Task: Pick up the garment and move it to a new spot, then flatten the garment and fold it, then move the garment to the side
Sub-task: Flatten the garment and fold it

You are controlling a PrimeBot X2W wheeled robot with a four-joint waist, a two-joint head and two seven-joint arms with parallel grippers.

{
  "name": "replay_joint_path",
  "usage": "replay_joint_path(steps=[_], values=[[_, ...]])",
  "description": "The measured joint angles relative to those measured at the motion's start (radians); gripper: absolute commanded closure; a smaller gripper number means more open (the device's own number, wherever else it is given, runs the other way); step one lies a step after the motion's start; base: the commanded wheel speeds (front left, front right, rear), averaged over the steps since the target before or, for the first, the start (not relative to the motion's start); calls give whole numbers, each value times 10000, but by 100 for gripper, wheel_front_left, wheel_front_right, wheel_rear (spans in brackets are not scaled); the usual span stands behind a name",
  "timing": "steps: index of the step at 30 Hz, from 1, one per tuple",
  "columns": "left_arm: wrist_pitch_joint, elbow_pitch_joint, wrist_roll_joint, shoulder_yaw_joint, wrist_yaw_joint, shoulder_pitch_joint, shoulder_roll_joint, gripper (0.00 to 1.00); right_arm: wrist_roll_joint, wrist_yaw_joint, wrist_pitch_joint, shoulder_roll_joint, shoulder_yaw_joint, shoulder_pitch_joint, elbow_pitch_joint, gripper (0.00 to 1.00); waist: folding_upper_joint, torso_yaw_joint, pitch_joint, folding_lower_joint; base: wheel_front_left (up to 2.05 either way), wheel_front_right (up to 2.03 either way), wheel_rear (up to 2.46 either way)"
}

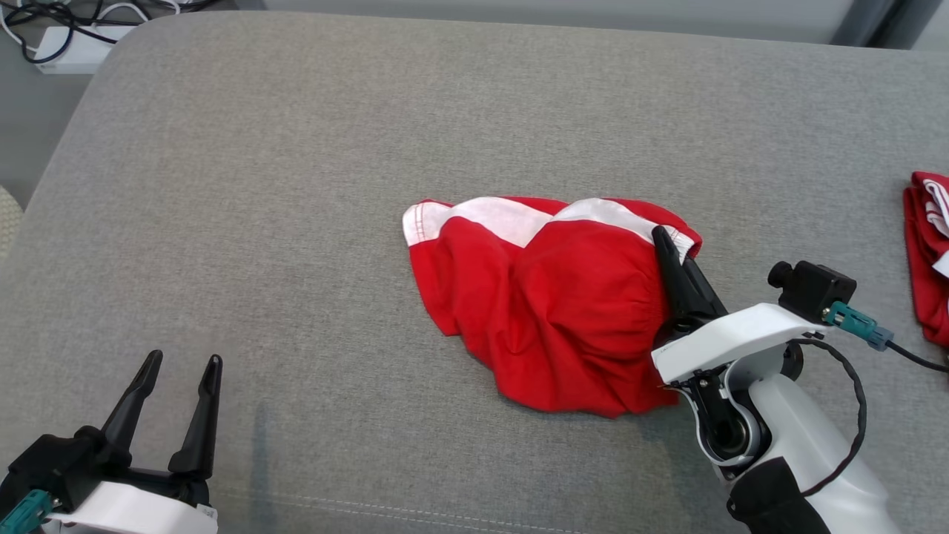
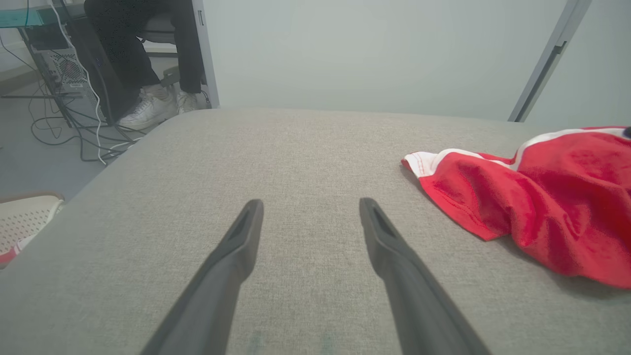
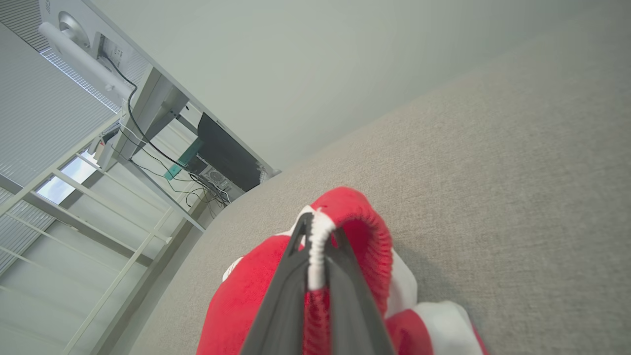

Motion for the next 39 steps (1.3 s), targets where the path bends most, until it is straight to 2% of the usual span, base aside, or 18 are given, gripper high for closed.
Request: replay_joint_path(steps=[5, 11, 16, 25, 30, 39], values=[[0, -125, -150, -397, 0, -85, 150, 0, -35, 0, 0, -6, 201, 138, -339, 100, 0, -321, 4, 0, 0, 0, 0], [0, -150, -711, -1664, 0, -1034, 692, 0, -280, 0, 0, 2, 734, 795, -497, 100, 0, -856, 47, 0, 0, 0, 0], [0, 159, -1202, -2794, -2, -1826, 1158, 0, -775, 0, 0, 15, 518, 1308, -474, 100, 0, -1359, 106, 0, 0, 0, 0], [63, 1499, -2844, -4970, 0, -3570, 2015, 0, -1983, 0, 0, 31, 94, 1748, 13, 100, 0, -2112, 324, 0, 0, 0, 0], [1026, 2520, -3822, -6581, 0, -5358, 2435, 0, -2140, 0, 0, 42, 205, 1871, -244, 100, 0, -2493, 663, 0, 0, 0, 0], [1241, 3390, -4284, -7764, -2, -6856, 2545, 0, -2059, 0, 0, 44, 828, 1764, -662, 100, 0, -2931, 1103, 0, 0, 0, 0]])
